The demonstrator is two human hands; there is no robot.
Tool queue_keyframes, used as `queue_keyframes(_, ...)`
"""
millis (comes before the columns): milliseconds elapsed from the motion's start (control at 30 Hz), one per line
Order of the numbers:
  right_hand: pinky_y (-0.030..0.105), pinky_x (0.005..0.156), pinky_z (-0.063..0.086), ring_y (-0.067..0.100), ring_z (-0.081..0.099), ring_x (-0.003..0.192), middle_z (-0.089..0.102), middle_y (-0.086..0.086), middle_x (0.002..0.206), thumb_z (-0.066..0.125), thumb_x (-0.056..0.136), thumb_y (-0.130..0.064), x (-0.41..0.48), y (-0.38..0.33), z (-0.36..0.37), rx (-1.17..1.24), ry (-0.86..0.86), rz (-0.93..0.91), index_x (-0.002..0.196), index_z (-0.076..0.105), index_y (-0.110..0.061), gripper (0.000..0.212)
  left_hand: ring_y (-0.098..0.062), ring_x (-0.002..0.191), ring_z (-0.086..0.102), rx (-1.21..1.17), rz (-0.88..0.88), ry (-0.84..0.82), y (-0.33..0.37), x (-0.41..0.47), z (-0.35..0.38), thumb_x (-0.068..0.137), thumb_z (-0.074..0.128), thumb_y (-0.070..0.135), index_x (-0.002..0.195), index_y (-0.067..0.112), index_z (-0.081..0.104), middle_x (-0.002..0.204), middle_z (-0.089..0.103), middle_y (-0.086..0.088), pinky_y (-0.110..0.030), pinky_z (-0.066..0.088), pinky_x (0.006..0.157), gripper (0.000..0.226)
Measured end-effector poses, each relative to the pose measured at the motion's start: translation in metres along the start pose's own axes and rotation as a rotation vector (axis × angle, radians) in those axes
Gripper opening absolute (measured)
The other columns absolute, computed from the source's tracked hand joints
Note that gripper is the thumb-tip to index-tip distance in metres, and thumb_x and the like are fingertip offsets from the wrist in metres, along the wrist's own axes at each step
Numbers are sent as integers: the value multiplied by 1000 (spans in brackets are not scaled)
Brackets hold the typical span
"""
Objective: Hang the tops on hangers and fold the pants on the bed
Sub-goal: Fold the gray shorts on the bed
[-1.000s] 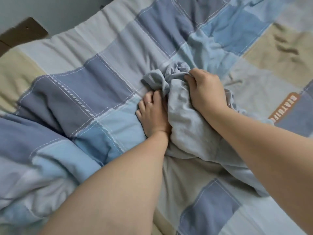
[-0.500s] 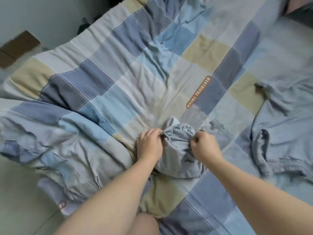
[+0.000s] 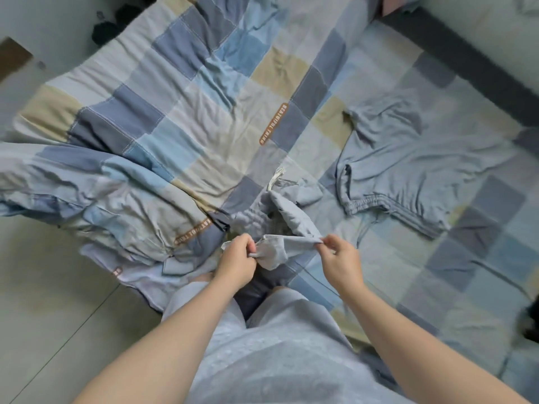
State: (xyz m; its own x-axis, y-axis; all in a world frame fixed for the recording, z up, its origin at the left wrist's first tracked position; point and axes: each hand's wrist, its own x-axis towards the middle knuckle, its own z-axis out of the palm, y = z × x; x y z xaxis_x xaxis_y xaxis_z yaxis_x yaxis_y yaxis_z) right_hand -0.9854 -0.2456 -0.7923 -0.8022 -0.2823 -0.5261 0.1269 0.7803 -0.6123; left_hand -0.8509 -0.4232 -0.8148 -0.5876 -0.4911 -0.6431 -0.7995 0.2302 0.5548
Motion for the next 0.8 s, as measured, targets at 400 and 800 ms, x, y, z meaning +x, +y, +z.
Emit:
queue_keyframes(400, 9, 81, 43, -3, 60, 93, 65, -22, 91, 66, 93, -8, -88, -138, -10, 38, 46, -440, 105, 68, -41, 35, -14, 66, 40, -529, 176, 360, -12, -49, -141, 93, 65, 22, 84, 2, 49, 71, 48, -2, -31, 35, 62, 27)
queue_keyframes(800, 36, 100, 45, 18, 62, 109, 68, -5, 111, 57, 96, 1, -219, -207, 88, 269, 272, -323, 99, 64, 9, 11, -6, 57, 37, -543, 516, 190, -87, -121, -291, 100, 55, 19, 82, 10, 53, 63, 44, 9, -19, 32, 53, 21)
